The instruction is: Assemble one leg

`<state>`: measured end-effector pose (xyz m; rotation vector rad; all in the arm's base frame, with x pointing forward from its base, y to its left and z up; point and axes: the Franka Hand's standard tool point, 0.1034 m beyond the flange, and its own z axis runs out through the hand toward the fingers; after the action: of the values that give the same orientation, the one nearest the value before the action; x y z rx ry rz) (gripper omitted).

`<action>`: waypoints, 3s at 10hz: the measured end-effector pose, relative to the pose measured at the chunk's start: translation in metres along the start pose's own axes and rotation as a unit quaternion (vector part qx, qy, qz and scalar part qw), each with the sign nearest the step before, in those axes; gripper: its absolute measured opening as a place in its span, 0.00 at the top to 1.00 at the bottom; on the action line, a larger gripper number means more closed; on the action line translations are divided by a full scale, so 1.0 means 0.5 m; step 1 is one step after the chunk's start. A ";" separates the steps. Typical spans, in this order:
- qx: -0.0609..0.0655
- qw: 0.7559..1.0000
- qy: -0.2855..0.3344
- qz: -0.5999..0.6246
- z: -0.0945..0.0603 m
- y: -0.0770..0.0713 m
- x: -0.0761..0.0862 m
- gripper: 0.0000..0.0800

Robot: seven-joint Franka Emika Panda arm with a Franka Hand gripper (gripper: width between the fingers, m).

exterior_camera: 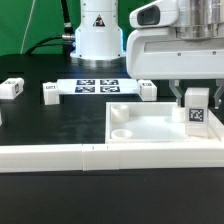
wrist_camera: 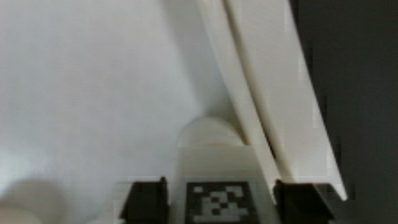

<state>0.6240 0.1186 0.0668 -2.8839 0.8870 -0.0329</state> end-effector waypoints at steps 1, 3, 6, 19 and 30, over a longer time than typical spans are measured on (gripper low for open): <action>0.004 0.999 0.001 0.049 0.000 -0.002 -0.001 0.64; 0.011 0.984 -0.005 0.177 0.002 -0.011 -0.007 0.64; 0.021 0.952 -0.019 0.305 0.004 -0.020 -0.013 0.64; -0.038 0.963 -0.042 -0.262 -0.015 -0.011 -0.009 0.19; -0.025 0.885 -0.037 -0.463 -0.021 -0.007 0.009 0.64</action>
Offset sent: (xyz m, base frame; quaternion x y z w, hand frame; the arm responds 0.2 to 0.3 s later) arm -0.0017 -0.0025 -0.0118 -0.0037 -0.0072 0.1965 0.9805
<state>0.6292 0.1177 0.0774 -3.0148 -0.5635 0.0119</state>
